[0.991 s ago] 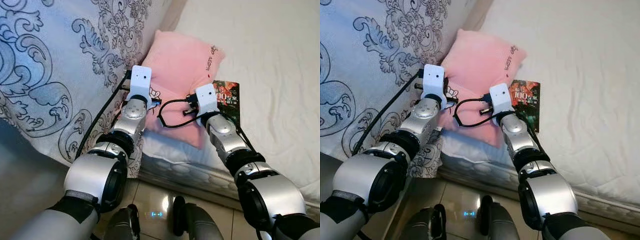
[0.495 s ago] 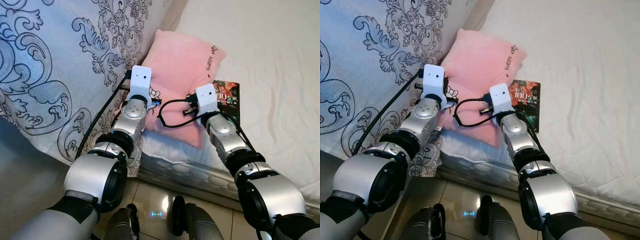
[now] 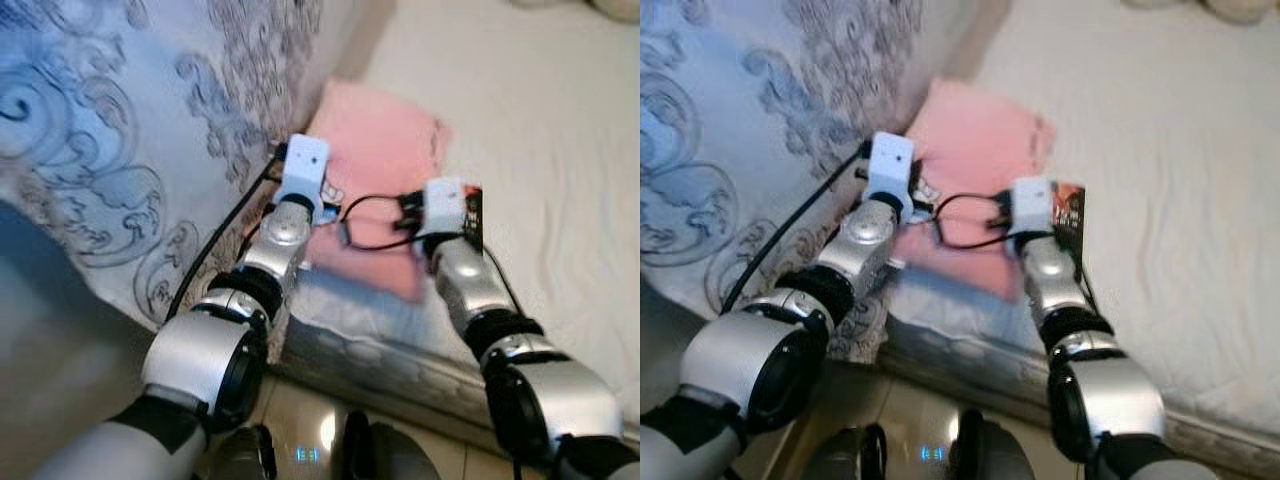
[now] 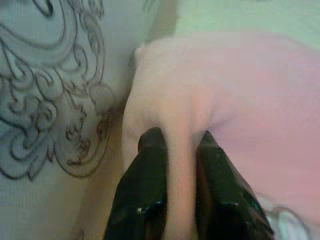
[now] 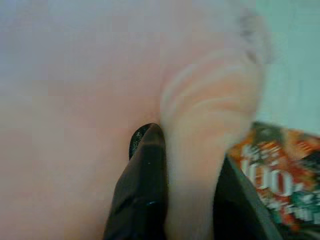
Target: Clean up the room
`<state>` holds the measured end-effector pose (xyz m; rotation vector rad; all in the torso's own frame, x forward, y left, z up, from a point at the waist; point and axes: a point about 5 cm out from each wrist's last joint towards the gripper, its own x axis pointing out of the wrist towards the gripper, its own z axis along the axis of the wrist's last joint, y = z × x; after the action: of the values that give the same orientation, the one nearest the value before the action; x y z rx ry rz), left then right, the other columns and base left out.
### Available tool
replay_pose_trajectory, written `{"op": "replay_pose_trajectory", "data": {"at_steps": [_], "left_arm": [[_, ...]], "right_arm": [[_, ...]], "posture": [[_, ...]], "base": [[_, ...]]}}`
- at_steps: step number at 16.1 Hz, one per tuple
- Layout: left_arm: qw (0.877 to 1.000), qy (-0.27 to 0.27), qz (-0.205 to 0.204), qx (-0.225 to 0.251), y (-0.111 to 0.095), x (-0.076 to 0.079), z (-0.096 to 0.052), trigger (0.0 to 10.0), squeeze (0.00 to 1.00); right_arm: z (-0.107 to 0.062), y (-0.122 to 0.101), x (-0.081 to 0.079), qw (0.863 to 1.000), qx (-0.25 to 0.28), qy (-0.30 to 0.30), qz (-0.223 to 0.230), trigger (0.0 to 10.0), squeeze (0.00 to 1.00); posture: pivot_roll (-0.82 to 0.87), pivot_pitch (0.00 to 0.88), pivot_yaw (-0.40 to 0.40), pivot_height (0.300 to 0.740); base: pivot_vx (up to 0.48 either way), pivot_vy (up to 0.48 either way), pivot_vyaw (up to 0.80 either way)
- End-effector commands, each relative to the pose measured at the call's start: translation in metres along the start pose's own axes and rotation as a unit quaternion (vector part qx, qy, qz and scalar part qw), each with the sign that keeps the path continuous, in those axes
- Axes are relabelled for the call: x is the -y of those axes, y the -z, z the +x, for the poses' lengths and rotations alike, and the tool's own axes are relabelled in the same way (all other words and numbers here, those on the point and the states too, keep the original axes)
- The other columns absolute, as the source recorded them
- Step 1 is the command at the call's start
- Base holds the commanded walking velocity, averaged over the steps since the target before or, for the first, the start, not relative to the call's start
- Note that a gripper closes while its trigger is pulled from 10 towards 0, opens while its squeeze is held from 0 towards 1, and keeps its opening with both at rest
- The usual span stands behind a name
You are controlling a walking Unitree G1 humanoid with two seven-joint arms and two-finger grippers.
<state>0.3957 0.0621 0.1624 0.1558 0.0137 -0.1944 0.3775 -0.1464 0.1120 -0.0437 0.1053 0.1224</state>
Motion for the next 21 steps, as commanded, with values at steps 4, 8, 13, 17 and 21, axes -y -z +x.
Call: {"op": "replay_pose_trajectory", "data": {"at_steps": [4, 8, 13, 17, 21], "left_arm": [[1.0, -0.006, 0.009, 0.018, -0.007, -0.008, 0.002, 10.0, 1.0], [0.999, -0.005, 0.035, 0.027, -0.006, -0.01, 0.001, 10.0, 1.0], [0.991, 0.03, 0.094, 0.092, -0.023, -0.008, 0.001, 10.0, 1.0], [0.991, 0.06, 0.048, 0.107, -0.011, -0.005, -0.008, 10.0, 1.0], [0.989, 0.083, 0.027, 0.121, 0.02, -0.01, -0.042, 10.0, 1.0]], "right_arm": [[-0.009, 0.016, 0.016, 0.999, -0.02, 0.038, 0.003, 10.0, 1.0], [-0.01, 0.02, 0.01, 0.999, -0.019, 0.041, 0.026, 10.0, 1.0], [-0.021, 0.057, 0.002, 0.975, -0.103, 0.076, 0.18, 10.0, 1.0], [-0.022, 0.052, 0.003, 0.982, -0.066, 0.086, 0.156, 10.0, 1.0], [-0.056, 0.059, 0.013, 0.979, 0.019, 0.155, 0.128, 10.0, 1.0]], "posture": [[0.02, 0.0, -0.035, 0.74], [0.02, 0.0, -0.036, 0.74], [0.05, 0.0, -0.035, 0.74], [0.05, 0.0, -0.031, 0.74], [0.06, 0.0, -0.045, 0.74]], "base": [[0.0, 0.0, 0.0], [0.0, 0.0, 0.0], [0.0, 0.0, 0.0], [0.0, 0.0, 0.0], [0.0, 0.0, 0.0]]}}
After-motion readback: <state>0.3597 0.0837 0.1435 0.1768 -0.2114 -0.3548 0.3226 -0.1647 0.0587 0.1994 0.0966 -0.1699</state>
